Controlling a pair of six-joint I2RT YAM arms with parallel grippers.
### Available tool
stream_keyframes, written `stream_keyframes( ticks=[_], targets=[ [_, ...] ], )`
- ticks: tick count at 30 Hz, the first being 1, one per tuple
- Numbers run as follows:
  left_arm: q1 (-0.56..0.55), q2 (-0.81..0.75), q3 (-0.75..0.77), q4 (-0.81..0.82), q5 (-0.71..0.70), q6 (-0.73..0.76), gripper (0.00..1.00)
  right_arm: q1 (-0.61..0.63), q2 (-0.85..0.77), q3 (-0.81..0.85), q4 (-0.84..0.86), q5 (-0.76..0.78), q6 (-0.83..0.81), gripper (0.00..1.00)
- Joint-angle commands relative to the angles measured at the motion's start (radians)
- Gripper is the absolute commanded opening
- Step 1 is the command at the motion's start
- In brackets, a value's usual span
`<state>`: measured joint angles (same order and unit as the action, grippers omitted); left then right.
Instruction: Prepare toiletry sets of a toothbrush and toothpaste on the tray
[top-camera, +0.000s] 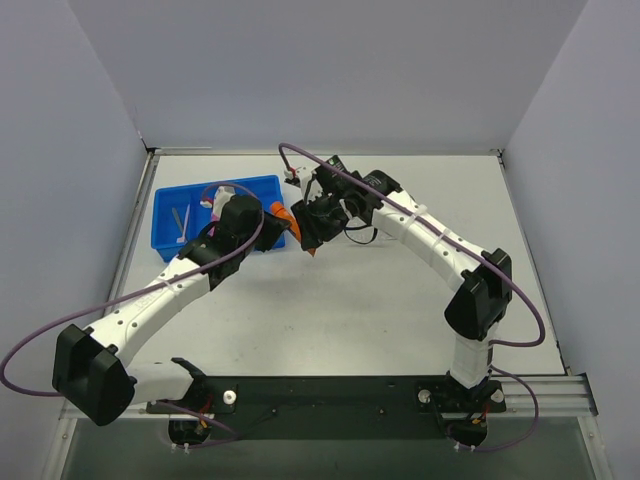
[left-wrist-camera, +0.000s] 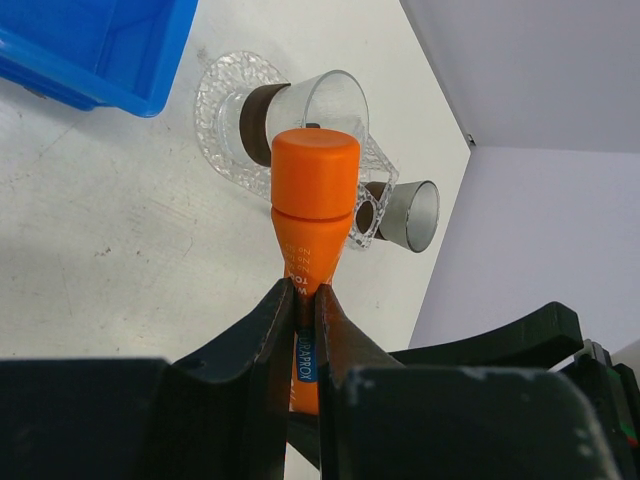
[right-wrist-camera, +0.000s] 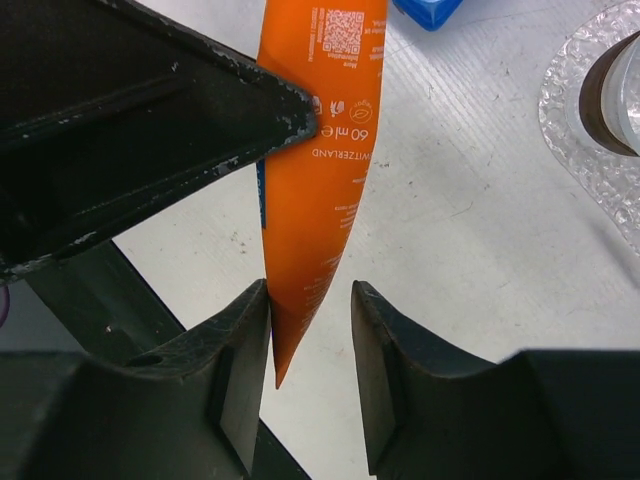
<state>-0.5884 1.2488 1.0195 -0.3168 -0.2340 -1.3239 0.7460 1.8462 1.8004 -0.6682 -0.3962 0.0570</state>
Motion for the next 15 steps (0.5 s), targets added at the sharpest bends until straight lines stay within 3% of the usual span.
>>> stream_keyframes(
  ticks=[1,6,9,12,15],
  targets=[
    [-0.022,-0.045,0.007,0.062,-0.021,-0.046,0.0,-0.004,0.001,0.042,-0.028,0.059,-0.011,0.32],
    [-0.03,-0.054,-0.001,0.064,-0.03,-0.058,0.0,0.004,0.001,0.04,-0.033,0.06,-0.023,0.31],
    [-0.033,-0.055,-0.009,0.067,-0.025,-0.061,0.0,0.009,0.004,0.039,-0.037,0.057,-0.029,0.21],
    [-0.036,-0.061,-0.016,0.084,-0.015,-0.054,0.0,0.009,0.002,0.039,-0.037,0.056,-0.028,0.02],
    [-0.033,-0.057,-0.027,0.117,0.045,-0.023,0.0,0.01,-0.001,0.043,-0.039,0.051,-0.026,0.0]
  ],
)
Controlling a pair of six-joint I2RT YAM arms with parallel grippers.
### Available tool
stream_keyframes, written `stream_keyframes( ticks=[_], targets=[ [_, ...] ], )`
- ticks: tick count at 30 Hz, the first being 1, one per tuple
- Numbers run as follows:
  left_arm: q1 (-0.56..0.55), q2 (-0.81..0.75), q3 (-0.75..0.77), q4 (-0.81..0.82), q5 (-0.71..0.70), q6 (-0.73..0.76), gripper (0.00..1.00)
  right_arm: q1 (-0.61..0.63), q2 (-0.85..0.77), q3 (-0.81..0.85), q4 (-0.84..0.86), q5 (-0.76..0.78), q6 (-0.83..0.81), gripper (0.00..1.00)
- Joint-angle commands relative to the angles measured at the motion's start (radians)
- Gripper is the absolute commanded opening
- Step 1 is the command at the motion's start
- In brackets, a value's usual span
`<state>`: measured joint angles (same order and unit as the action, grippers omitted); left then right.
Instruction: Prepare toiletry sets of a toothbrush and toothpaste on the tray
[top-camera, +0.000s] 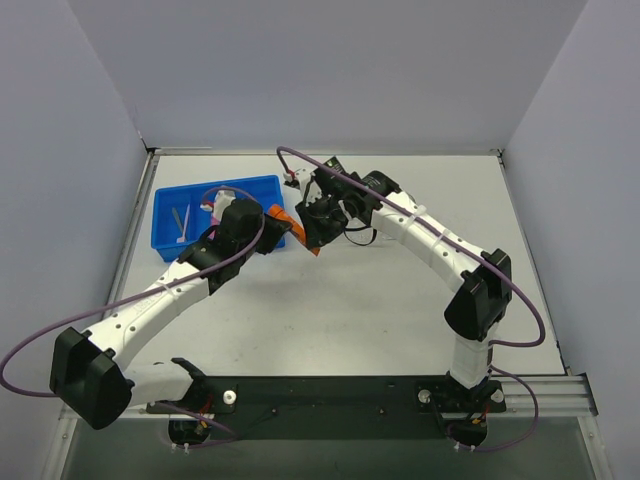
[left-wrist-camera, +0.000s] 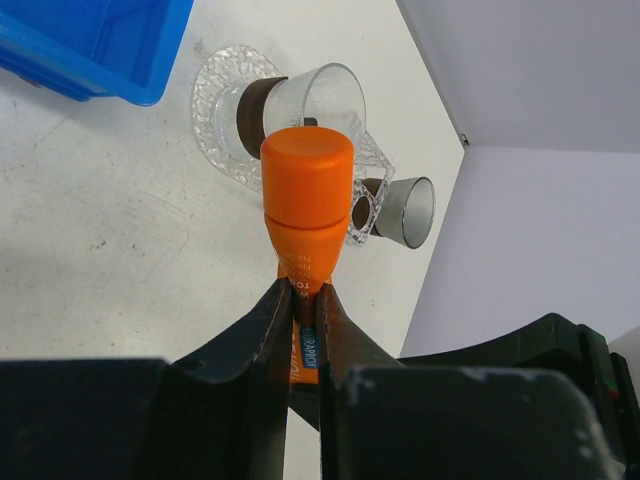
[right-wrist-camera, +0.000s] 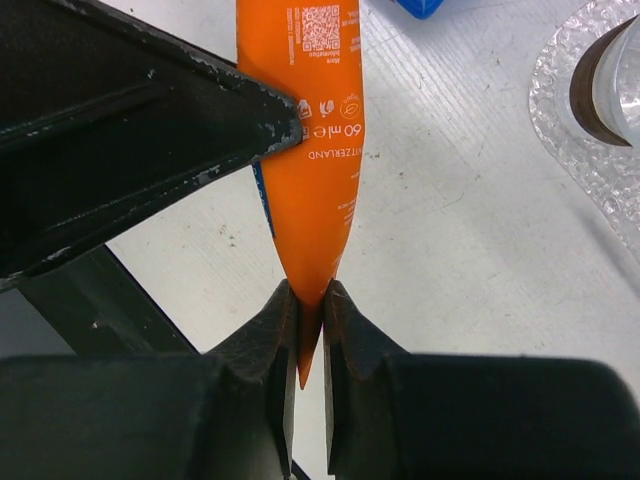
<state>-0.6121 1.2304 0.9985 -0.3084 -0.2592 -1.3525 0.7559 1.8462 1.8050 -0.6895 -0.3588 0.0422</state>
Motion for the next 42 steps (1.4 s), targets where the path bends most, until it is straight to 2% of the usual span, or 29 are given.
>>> stream_keyframes(
  ticks=[1,2,3,6,8,12,13,17,20,21,23,24,27,29,32,36,42],
  targets=[
    [-0.008,-0.036,-0.008,0.112,0.086,0.013,0.0,-0.001,-0.004,0.04,-0.018,0.014,-0.015,0.0],
    [-0.008,-0.035,-0.009,0.115,0.098,0.024,0.07,-0.003,-0.005,0.042,-0.019,0.015,-0.016,0.0],
    [-0.008,-0.039,-0.012,0.127,0.112,0.048,0.25,-0.004,-0.007,0.045,-0.024,0.017,-0.018,0.0],
    [-0.002,-0.046,-0.011,0.132,0.147,0.108,0.6,-0.012,-0.016,0.051,-0.045,0.008,-0.027,0.0],
    [0.017,-0.057,-0.014,0.138,0.179,0.141,0.66,-0.02,-0.019,0.053,-0.057,-0.028,-0.036,0.0],
    [0.083,-0.126,-0.081,0.167,0.259,0.196,0.7,-0.064,-0.025,0.056,-0.12,-0.104,-0.06,0.0],
    [0.127,-0.141,-0.107,0.19,0.297,0.21,0.7,-0.075,-0.025,0.057,-0.134,-0.145,-0.062,0.0],
    [0.24,-0.2,-0.193,0.25,0.527,0.311,0.7,-0.131,-0.027,0.059,-0.208,-0.235,-0.073,0.0],
    [0.287,-0.213,-0.196,0.247,0.647,0.501,0.71,-0.158,-0.024,0.066,-0.283,-0.259,-0.094,0.0],
    [0.29,-0.207,-0.18,0.226,0.714,0.607,0.71,-0.161,-0.024,0.065,-0.318,-0.261,-0.1,0.0],
    [0.295,-0.197,-0.163,0.221,0.79,0.697,0.73,-0.167,-0.03,0.053,-0.334,-0.276,-0.097,0.0],
    [0.298,-0.174,-0.146,0.229,0.905,0.766,0.73,-0.168,-0.036,0.039,-0.346,-0.288,-0.096,0.0],
    [0.296,-0.084,-0.089,0.18,1.11,0.894,0.74,-0.168,-0.035,0.016,-0.375,-0.354,-0.097,0.0],
    [0.296,-0.03,-0.005,0.029,1.15,1.022,0.74,-0.17,-0.028,0.004,-0.393,-0.384,-0.096,0.0],
    [0.295,0.026,0.06,-0.093,1.152,1.131,0.74,-0.167,-0.008,0.01,-0.433,-0.394,-0.1,0.0],
    [0.296,0.012,0.057,-0.046,1.164,1.178,0.74,-0.167,-0.028,-0.009,-0.444,-0.388,-0.105,0.0],
    [0.287,0.017,0.028,0.089,1.242,1.116,0.81,-0.167,-0.08,-0.073,-0.453,-0.442,-0.107,0.0]
  ],
)
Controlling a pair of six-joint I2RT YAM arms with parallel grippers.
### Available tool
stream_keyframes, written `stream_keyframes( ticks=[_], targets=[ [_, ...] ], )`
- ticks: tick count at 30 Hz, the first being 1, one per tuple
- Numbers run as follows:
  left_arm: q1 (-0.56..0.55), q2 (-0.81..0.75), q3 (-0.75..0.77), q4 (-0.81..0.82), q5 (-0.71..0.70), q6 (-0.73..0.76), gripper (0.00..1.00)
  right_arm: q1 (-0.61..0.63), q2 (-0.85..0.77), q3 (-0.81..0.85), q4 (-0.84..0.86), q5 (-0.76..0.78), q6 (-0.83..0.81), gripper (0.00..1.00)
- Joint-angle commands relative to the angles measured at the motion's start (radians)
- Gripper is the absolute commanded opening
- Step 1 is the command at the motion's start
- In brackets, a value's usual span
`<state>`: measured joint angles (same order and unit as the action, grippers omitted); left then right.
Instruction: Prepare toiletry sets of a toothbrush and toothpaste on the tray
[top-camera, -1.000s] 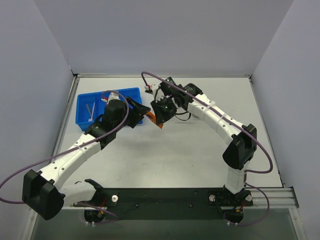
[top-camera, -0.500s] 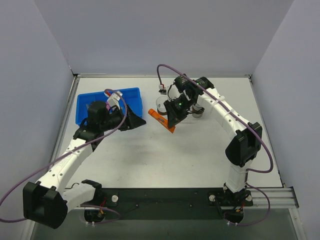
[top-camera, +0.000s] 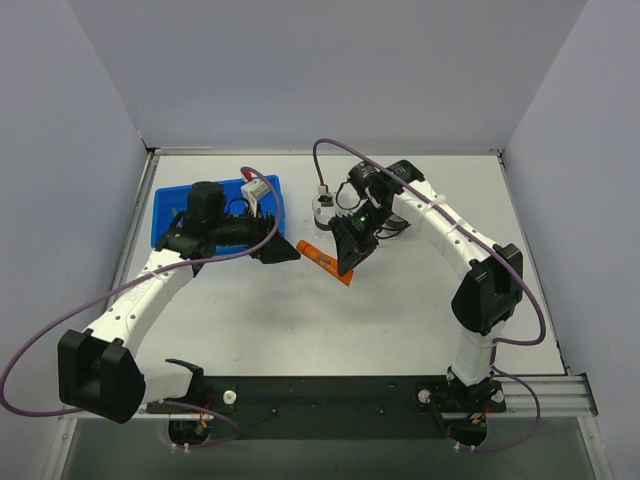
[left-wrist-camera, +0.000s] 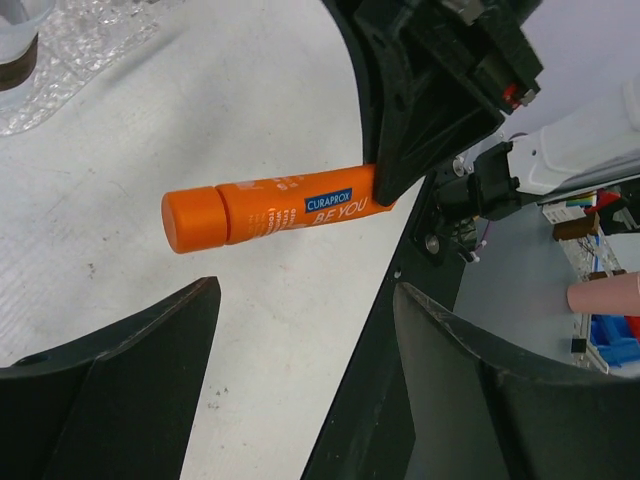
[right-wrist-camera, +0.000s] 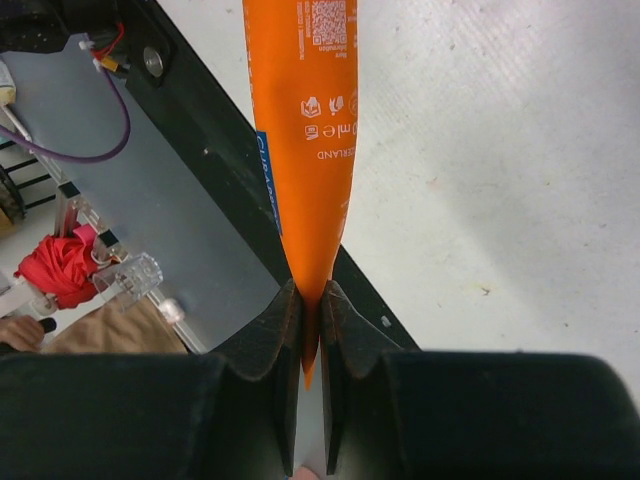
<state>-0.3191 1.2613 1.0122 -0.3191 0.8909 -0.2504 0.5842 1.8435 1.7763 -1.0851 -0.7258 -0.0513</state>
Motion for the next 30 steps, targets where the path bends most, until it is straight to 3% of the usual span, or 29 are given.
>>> stream_keyframes(
  ticks=[1,12,21,24,30],
  targets=[
    [-0.014,-0.014,0.016,0.101,0.089,0.013,0.82,0.003,-0.09,-0.063,-0.058,-0.084,-0.012,0.0],
    [-0.178,0.059,0.019,0.187,0.071,0.008,0.84,0.005,-0.213,-0.21,-0.056,-0.213,0.005,0.0],
    [-0.21,0.15,0.019,0.244,0.285,-0.072,0.84,0.005,-0.208,-0.207,-0.053,-0.261,-0.004,0.0],
    [-0.219,0.177,0.017,0.241,0.353,-0.099,0.8,0.005,-0.193,-0.198,-0.055,-0.277,-0.005,0.0],
    [-0.23,0.205,0.017,0.201,0.419,-0.09,0.56,0.008,-0.173,-0.187,-0.055,-0.29,-0.005,0.0]
  ],
)
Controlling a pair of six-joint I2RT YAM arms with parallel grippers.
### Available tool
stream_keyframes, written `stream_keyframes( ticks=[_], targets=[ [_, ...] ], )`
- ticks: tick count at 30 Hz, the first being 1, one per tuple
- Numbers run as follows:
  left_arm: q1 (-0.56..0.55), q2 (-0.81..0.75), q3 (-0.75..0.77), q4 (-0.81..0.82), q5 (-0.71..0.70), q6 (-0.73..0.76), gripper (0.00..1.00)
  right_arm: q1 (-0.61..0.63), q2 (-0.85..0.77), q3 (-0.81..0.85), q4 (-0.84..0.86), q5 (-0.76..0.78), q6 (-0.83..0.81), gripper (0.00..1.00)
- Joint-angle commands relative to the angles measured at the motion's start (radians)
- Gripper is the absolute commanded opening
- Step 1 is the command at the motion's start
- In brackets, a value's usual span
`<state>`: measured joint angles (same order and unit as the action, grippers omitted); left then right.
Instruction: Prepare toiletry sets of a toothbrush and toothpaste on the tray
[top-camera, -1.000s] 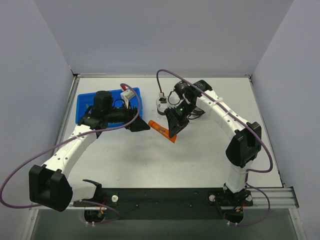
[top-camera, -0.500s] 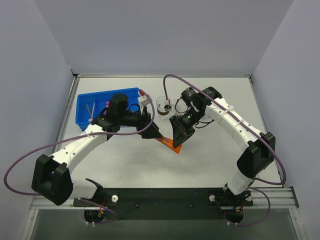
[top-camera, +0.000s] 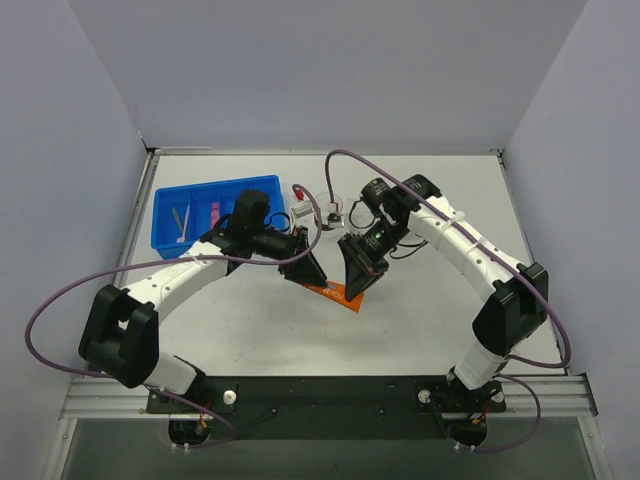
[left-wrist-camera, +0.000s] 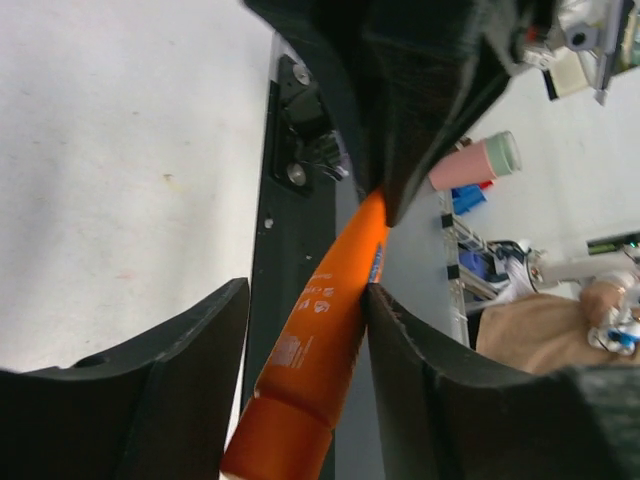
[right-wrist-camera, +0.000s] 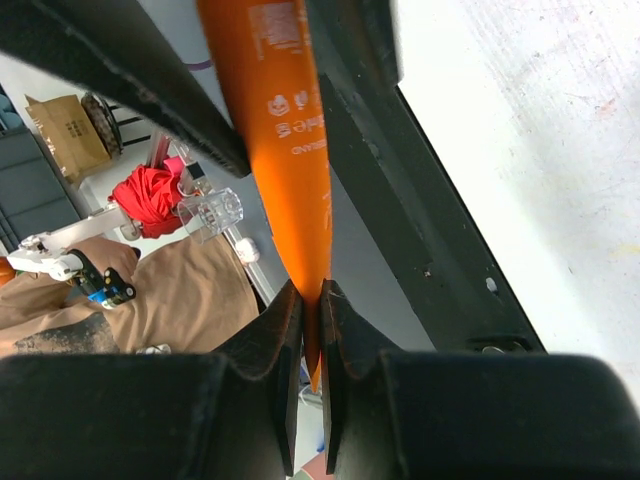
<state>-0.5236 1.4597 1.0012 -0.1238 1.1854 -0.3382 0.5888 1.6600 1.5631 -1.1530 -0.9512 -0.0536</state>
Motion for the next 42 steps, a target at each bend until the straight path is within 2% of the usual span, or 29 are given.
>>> stream_keyframes(
  ticks=[1,2,9,19,24,26,28,29,31,32,38,42],
  targets=[
    [-0.029,0.01,0.028,0.004,0.129,-0.002,0.55,0.003,0.011,0.026,0.015,-0.063,-0.003,0.0],
    [-0.03,0.014,0.028,0.004,0.134,-0.001,0.51,0.003,0.017,0.026,0.013,-0.061,-0.003,0.0],
    [-0.059,0.034,0.028,0.003,0.171,-0.016,0.46,0.003,0.035,0.038,0.013,-0.044,-0.008,0.0],
    [-0.069,0.018,-0.003,-0.019,0.189,-0.019,0.19,-0.006,0.053,0.06,0.01,-0.038,-0.014,0.0],
    [-0.069,0.001,-0.013,-0.022,0.175,-0.018,0.0,-0.014,0.06,0.072,0.012,-0.018,-0.012,0.01],
    [-0.069,-0.01,-0.013,-0.02,0.146,-0.013,0.0,-0.024,0.06,0.075,0.019,-0.023,-0.018,0.1],
    [-0.069,-0.021,-0.015,-0.001,0.099,-0.022,0.0,-0.033,0.06,0.08,0.032,-0.027,-0.02,0.15],
    [-0.069,-0.035,-0.019,0.022,0.082,-0.034,0.0,-0.046,0.06,0.081,0.035,-0.029,-0.019,0.22],
    [-0.067,-0.051,-0.033,0.093,0.042,-0.065,0.0,-0.055,0.058,0.08,0.055,-0.044,-0.014,0.29],
    [-0.067,-0.068,-0.035,0.11,0.007,-0.07,0.0,-0.06,0.057,0.08,0.061,-0.046,-0.011,0.37],
    [-0.061,-0.131,-0.073,0.331,-0.133,-0.171,0.0,-0.102,0.012,0.04,0.173,-0.075,0.052,0.5],
    [-0.044,-0.163,-0.153,0.514,-0.26,-0.274,0.0,-0.168,-0.051,-0.026,0.306,-0.107,0.167,0.52]
  ],
)
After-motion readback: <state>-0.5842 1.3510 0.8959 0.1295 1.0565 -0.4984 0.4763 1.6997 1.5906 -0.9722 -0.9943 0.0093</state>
